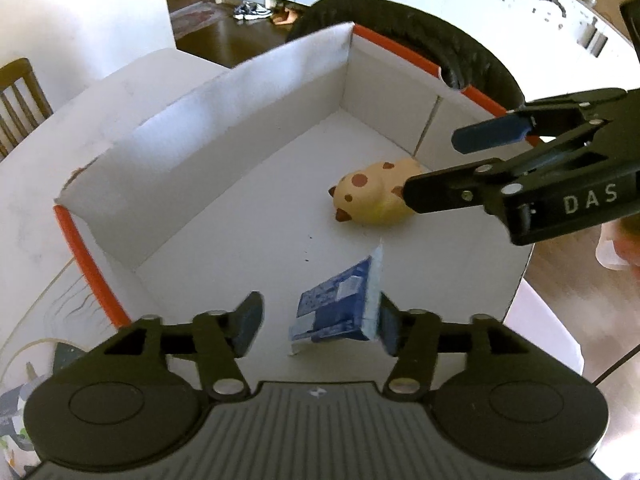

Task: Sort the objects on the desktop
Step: 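Open the right gripper to drop the pig while the left gripper releases the bar into the box, then withdraw both grippers from the box back toward the pile of items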

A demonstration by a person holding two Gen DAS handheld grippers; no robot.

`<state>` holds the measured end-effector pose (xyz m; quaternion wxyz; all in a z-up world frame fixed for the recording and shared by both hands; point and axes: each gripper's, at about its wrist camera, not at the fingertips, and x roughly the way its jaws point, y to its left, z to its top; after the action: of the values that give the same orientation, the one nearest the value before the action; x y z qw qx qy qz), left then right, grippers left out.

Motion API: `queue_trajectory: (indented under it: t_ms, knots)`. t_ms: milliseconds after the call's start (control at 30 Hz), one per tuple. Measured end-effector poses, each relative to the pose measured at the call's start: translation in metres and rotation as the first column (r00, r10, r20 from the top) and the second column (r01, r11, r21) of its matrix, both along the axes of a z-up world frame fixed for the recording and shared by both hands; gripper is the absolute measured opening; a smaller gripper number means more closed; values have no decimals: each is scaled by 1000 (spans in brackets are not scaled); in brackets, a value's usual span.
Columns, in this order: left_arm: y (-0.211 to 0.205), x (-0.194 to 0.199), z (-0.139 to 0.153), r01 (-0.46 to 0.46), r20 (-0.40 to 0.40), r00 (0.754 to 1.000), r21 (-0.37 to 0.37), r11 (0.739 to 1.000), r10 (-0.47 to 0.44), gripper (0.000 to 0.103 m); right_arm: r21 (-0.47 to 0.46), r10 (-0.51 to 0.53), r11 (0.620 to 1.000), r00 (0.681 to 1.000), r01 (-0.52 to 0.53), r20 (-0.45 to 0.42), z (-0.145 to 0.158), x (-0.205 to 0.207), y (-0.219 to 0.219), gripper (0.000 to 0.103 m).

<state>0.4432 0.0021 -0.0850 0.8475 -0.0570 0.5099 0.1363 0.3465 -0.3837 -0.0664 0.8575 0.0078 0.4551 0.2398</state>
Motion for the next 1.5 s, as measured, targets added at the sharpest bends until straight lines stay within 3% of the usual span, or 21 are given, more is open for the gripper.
queue_trajectory:
  t_ms: [33, 567, 967, 1400, 1500]
  knots:
    - [1, 0, -1, -3, 5, 1000, -10, 1000, 3, 74, 4, -1, 1000, 1000, 1, 2, 1, -1, -1, 79]
    - [-1, -24, 13, -51, 119, 992, -4, 999, 51, 74, 24, 7, 1000, 999, -8, 53, 24, -18, 0, 84]
    - [-8, -68, 41, -51, 222, 974, 28, 998, 44, 74, 10, -13, 1000, 994, 12, 105, 38, -48, 16, 88]
    - [-8, -125, 53, -57, 273, 961, 80, 995, 33, 74, 40, -26, 999, 982, 19, 188, 53, -88, 54, 98]
    - [-4, -141, 54, -65, 280, 959, 89, 994, 38, 83, 65, -30, 998, 981, 18, 193, 53, -99, 65, 98]
